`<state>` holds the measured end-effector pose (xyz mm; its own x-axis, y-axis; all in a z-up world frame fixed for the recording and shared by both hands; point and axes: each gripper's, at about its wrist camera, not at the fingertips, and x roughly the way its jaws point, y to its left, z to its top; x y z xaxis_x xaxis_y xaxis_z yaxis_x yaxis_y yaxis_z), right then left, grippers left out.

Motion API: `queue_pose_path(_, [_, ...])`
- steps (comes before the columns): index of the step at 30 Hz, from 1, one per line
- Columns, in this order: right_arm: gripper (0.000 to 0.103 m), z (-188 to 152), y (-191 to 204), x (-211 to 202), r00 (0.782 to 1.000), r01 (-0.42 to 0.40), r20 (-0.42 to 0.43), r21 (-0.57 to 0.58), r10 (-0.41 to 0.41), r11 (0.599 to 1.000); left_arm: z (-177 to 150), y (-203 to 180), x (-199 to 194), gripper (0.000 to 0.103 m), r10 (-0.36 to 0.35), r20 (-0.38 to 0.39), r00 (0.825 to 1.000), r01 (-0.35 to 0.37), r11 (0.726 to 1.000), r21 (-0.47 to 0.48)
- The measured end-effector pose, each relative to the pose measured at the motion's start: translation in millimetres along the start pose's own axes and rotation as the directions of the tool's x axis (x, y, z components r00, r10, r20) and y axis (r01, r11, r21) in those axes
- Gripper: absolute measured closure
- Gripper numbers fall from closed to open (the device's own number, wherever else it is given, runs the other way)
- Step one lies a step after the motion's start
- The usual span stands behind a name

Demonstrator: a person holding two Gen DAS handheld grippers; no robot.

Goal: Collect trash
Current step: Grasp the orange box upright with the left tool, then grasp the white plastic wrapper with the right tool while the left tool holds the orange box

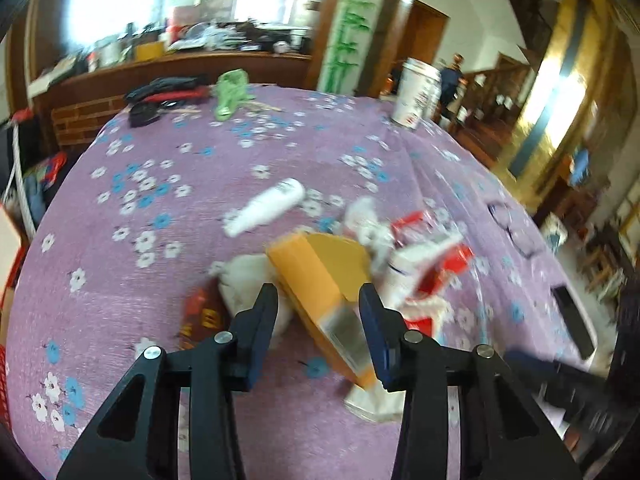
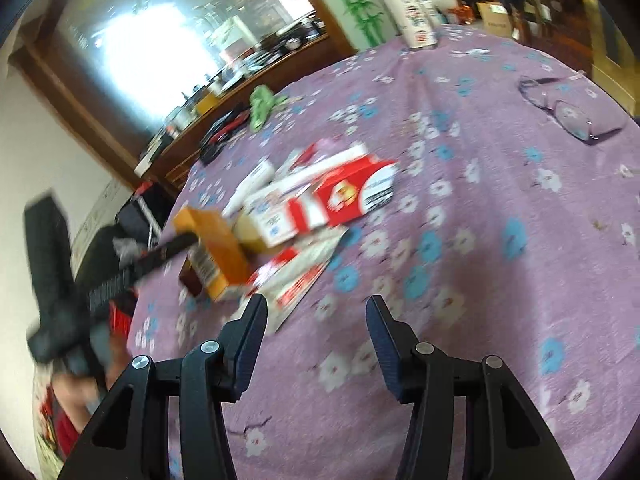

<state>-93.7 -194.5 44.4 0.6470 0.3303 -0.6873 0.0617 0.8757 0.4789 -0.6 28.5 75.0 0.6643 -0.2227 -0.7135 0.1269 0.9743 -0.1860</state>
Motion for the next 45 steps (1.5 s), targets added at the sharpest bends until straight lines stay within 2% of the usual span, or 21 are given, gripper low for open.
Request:
queue_pose_path(3, [0.047,12.0,-10.2,3.4,1.0,0.002,-0.007,0.049,-0.002,0.999,-12.0,-20.3,2.8,0.062,-0.009,-0.008,1.0,0.009,0.998,0.067])
queue_pose_path(6, [0.047,17.7,-12.6,6.9,1.0,0.009,-0.017,0.069,-0.007,0.998,-17.8,-29.7,10.3,0.062,0.018,-0.014,1.0,-0.016,0.995,0.098])
queue_pose_path(8, [0.045,17.4,-10.8,7.9,1.0,0.008,-0.021,0.064,-0.006,0.998,-17.4,-26.9,15.3,0.061,0.039,-0.019,0.999,-0.037,0.996,0.081])
queue_pose_path(10, [0.043,14.8,-8.3,11.0,0.999,0.003,-0.033,0.058,-0.001,0.998,-14.5,-19.6,18.5,0.048,0.045,-0.025,0.999,-0.044,0.998,0.053])
queue_pose_path(12, [0.043,11.5,-6.0,15.0,0.999,-0.005,-0.046,0.055,0.007,0.998,-10.8,-11.6,20.2,0.04,0.071,-0.023,0.997,-0.071,0.997,0.017])
queue_pose_path(16, [0.043,8.3,-4.8,19.5,0.999,-0.006,-0.051,0.057,0.009,0.998,-3.4,0.2,22.5,0.04,0.057,-0.03,0.998,-0.058,0.997,-0.041])
queue_pose_path(20, [0.043,7.4,-2.6,22.2,0.998,-0.005,-0.054,0.053,0.008,0.999,-1.2,3.5,28.8,0.04,0.078,-0.044,0.996,-0.08,0.995,-0.062])
queue_pose_path(21, [0.043,6.1,-1.5,22.6,0.998,-0.007,-0.058,0.05,0.01,0.999,-1.3,5.0,30.6,0.042,0.074,-0.046,0.996,-0.077,0.995,-0.07])
queue_pose_path(25, [0.043,1.5,2.2,27.5,0.997,-0.011,-0.075,0.044,0.015,0.999,-3.1,8.2,34.8,0.074,0.06,-0.056,0.997,-0.064,0.995,-0.074])
queue_pose_path(28, [0.043,-0.9,8.1,35.8,0.996,-0.01,-0.093,0.035,0.013,0.999,-7.2,11.4,29.7,0.081,0.027,-0.052,0.998,-0.031,0.996,-0.083])
queue_pose_path(35, [0.043,-2.7,36.4,60.2,0.993,-0.001,-0.118,-0.004,0.001,1.0,-23.0,18.9,-7.3,0.081,0.014,0.02,1.0,-0.013,0.998,-0.065])
queue_pose_path(39, [0.035,-3.7,61.7,70.6,0.994,0.053,-0.096,-0.078,-0.061,0.996,-35.8,33.6,-28.2,0.081,0.021,0.048,0.999,-0.016,0.996,-0.086])
queue_pose_path(43, [0.035,-3.9,79.2,84.7,0.99,0.087,-0.103,-0.127,-0.101,0.988,-47.5,44.6,-44.5,0.081,0.036,0.07,0.997,-0.03,0.995,-0.093])
queue_pose_path(45, [0.03,-2.8,82.3,88.7,0.991,0.098,-0.082,-0.123,-0.109,0.987,-51.5,48.8,-48.5,0.081,0.038,0.076,0.996,-0.031,0.995,-0.096])
